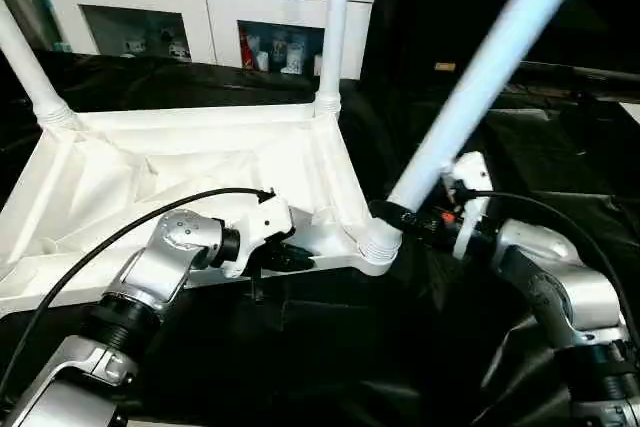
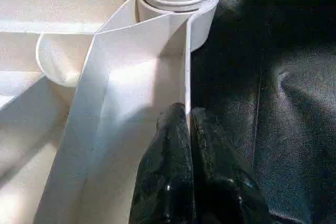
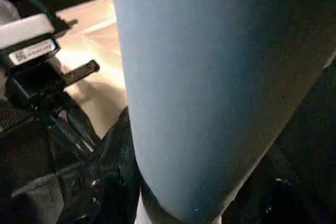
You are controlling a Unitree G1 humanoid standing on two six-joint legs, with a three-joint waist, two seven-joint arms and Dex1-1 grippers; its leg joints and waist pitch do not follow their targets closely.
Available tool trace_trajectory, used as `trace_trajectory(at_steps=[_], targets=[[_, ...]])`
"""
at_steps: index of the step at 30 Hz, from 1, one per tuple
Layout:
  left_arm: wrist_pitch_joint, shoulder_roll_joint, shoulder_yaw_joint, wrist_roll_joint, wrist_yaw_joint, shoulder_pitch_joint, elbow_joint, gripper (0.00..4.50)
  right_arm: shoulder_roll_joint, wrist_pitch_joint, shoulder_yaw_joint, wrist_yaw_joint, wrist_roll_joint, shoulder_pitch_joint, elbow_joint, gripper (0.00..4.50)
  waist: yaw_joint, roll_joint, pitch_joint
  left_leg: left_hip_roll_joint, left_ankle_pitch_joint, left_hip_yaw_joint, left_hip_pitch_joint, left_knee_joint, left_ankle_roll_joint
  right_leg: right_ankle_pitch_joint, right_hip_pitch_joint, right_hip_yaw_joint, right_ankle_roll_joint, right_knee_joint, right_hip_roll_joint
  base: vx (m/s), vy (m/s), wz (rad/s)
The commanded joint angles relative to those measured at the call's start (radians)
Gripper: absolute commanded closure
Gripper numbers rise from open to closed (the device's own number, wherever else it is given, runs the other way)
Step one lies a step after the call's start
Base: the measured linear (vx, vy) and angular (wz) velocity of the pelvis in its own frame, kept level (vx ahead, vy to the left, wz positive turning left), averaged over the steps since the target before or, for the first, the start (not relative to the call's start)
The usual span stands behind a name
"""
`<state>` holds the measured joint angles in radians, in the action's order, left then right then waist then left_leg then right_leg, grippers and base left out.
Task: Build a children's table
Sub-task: Insert table leg to table base
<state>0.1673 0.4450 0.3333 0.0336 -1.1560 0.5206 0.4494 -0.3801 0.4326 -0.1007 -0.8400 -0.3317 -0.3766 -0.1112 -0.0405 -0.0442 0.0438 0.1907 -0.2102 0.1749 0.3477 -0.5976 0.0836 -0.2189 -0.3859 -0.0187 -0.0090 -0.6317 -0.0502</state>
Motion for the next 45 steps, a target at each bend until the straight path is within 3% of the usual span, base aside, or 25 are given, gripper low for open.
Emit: trace_trajectory(at_steps=[1, 2, 3, 4, 9, 15, 21, 22, 24, 27, 29, 30, 32, 33, 35, 36, 37, 40, 45], targets=[[-0.024, 0.0, 0.008, -0.008, -0.011, 0.02, 0.006, 4.5, -0.002, 0.067, -0.111, -0.048, 0.046, 0.021, -0.088, 2.7, 0.001, 0.0, -0.042, 0.037, -0.186, -0.011, -0.001, 0.076, -0.004, -0.256, 0.033, 0.041, -0.184, 0.093, -0.076, 0.0, 0.0, 0.0], [-0.024, 0.0, 0.008, -0.008, -0.011, 0.02, 0.006, 4.5, -0.002, 0.067, -0.111, -0.048, 0.046, 0.021, -0.088, 2.7, 0.001, 0.003, -0.041, 0.038, -0.194, -0.012, -0.002, 0.077, -0.003, -0.269, 0.031, 0.041, -0.183, 0.093, -0.077, 0.0, 0.0, 0.0], [-0.025, 0.001, 0.009, -0.011, -0.016, 0.019, 0.003, 4.5, -0.018, 0.084, -0.14, -0.079, 0.054, 0.004, -0.098, 2.7, 0.004, -0.004, -0.043, 0.039, -0.198, -0.012, -0.001, 0.077, -0.001, -0.277, 0.032, 0.042, -0.177, 0.094, -0.077, 0.0, 0.0, 0.0], [-0.024, 0.0, 0.009, -0.011, -0.017, 0.019, 0.003, 4.5, -0.021, 0.088, -0.146, -0.086, 0.055, 0.001, -0.099, 2.7, 0.003, -0.003, -0.042, 0.04, -0.195, -0.013, -0.001, 0.078, -0.002, -0.275, 0.032, 0.042, -0.176, 0.094, -0.078, 0.0, 0.0, 0.0], [-0.024, 0.0, 0.008, -0.006, -0.026, 0.018, -0.002, 4.5, -0.048, 0.105, -0.181, -0.14, 0.06, -0.001, -0.103, 2.7, 0.0, -0.008, -0.046, 0.041, -0.176, -0.011, -0.002, 0.077, -0.012, -0.207, 0.032, 0.042, -0.187, 0.089, -0.077, 0.0, 0.0, 0.0], [-0.034, 0.003, 0.012, 0.03, -0.094, 0.007, -0.029, 4.5, -0.051, 0.072, -0.163, -0.189, 0.046, 0.015, -0.135, 2.7, 0.001, -0.006, -0.046, 0.042, -0.198, -0.012, -0.002, 0.079, -0.008, -0.229, 0.031, 0.041, -0.19, 0.091, -0.078, 0.0, 0.0, 0.0], [-0.022, 0.011, 0.029, 0.047, -0.167, 0.0, -0.063, 4.5, -0.092, 0.013, -0.186, -0.28, 0.035, 0.066, -0.088, 2.7, -0.005, -0.002, -0.047, 0.045, -0.199, -0.011, -0.005, 0.081, -0.015, -0.172, 0.032, 0.042, -0.204, 0.089, -0.077, 0.0, 0.0, 0.0], [-0.022, 0.011, 0.028, 0.043, -0.161, 0.001, -0.061, 4.5, -0.091, 0.011, -0.186, -0.277, 0.036, 0.068, -0.088, 2.7, -0.006, 0.004, -0.047, 0.045, -0.198, -0.012, -0.006, 0.082, -0.014, -0.167, 0.032, 0.041, -0.209, 0.089, -0.078, 0.0, 0.0, 0.0], [-0.024, 0.004, 0.02, 0.025, -0.125, 0.01, -0.041, 4.5, -0.071, 0.004, -0.173, -0.247, 0.043, 0.066, -0.104, 2.7, -0.006, 0.001, -0.047, 0.045, -0.201, -0.011, -0.007, 0.083, -0.01, -0.162, 0.032, 0.04, -0.216, 0.089, -0.077, 0.0, 0.0, 0.0], [-0.022, -0.006, 0.014, -0.016, -0.052, 0.026, 0.0, 4.5, -0.031, -0.013, -0.145, -0.166, 0.069, 0.052, -0.157, 2.7, -0.004, 0.0, -0.041, 0.042, -0.254, -0.013, -0.007, 0.086, 0.005, -0.261, 0.028, 0.04, -0.199, 0.099, -0.079, 0.0, 0.0, 0.0], [0.029, -0.021, 0.005, -0.043, 0.019, 0.043, 0.039, 4.5, 0.025, -0.039, -0.101, -0.006, 0.118, 0.018, -0.255, 2.7, 0.004, -0.002, -0.034, 0.04, -0.334, -0.019, -0.014, 0.089, 0.027, -0.431, 0.017, 0.04, -0.161, 0.114, -0.084, 0.0, 0.0, 0.0], [0.051, -0.03, -0.002, -0.044, 0.04, 0.047, 0.048, 4.5, 0.043, -0.043, -0.084, 0.048, 0.129, 0.005, -0.287, 2.7, 0.008, -0.002, -0.033, 0.04, -0.351, -0.022, -0.016, 0.089, 0.036, -0.466, 0.014, 0.04, -0.151, 0.114, -0.084, 0.0, 0.0, 0.0], [0.121, -0.051, -0.015, -0.044, 0.086, 0.057, 0.053, 4.5, 0.088, -0.054, -0.038, 0.173, 0.144, -0.02, -0.353, 2.7, 0.017, -0.001, -0.031, 0.037, -0.417, -0.031, -0.025, 0.09, 0.052, -0.613, 0.006, 0.033, -0.096, 0.13, -0.086, -0.066, 0.006, -0.05], [0.131, -0.054, -0.016, -0.045, 0.092, 0.058, 0.052, 4.5, 0.093, -0.054, -0.032, 0.19, 0.145, -0.024, -0.361, 2.7, 0.019, 0.002, -0.031, 0.037, -0.428, -0.033, -0.027, 0.09, 0.055, -0.623, 0.001, 0.033, -0.092, 0.132, -0.087, -0.077, 0.017, -0.07], [0.3, -0.102, -0.043, -0.052, 0.207, 0.076, 0.042, 4.5, 0.162, -0.058, 0.045, 0.403, 0.147, -0.065, -0.455, 2.7, 0.031, 0.008, -0.033, 0.04, -0.46, -0.043, -0.022, 0.102, 0.065, -0.573, 0.011, 0.014, -0.098, 0.133, -0.086, -0.054, 0.038, -0.12], [0.337, -0.114, -0.048, -0.052, 0.228, 0.08, 0.036, 4.5, 0.174, -0.058, 0.059, 0.443, 0.145, -0.073, -0.472, 2.7, 0.034, 0.01, -0.034, 0.041, -0.482, -0.046, -0.022, 0.106, 0.07, -0.537, 0.015, 0.005, -0.1, 0.132, -0.086, 0.0, 0.0, 0.0], [0.357, -0.13, -0.051, -0.055, 0.25, 0.083, 0.026, 4.5, 0.196, -0.073, 0.077, 0.491, 0.14, -0.082, -0.489, 2.7, 0.033, 0.008, -0.035, 0.042, -0.486, -0.045, -0.024, 0.106, 0.068, -0.516, 0.014, 0.005, -0.104, 0.135, -0.087, 0.0, 0.0, 0.0], [0.352, -0.171, -0.06, -0.08, 0.331, 0.102, 0.037, 4.5, 0.263, -0.099, 0.124, 0.563, 0.111, -0.097, -0.498, 2.7, 0.039, 0.004, -0.035, 0.039, -0.484, -0.039, -0.025, 0.106, 0.054, -0.455, 0.01, 0.009, -0.125, 0.138, -0.086, 0.0, 0.0, 0.0], [0.274, -0.163, -0.069, -0.109, 0.398, 0.123, 0.096, 4.5, 0.277, -0.122, 0.114, 0.503, 0.1, -0.078, -0.43, 2.7, 0.038, 0.002, -0.034, 0.037, -0.462, -0.03, -0.024, 0.104, 0.032, -0.436, 0.007, 0.015, -0.126, 0.143, -0.086, 0.0, 0.0, 0.0]])
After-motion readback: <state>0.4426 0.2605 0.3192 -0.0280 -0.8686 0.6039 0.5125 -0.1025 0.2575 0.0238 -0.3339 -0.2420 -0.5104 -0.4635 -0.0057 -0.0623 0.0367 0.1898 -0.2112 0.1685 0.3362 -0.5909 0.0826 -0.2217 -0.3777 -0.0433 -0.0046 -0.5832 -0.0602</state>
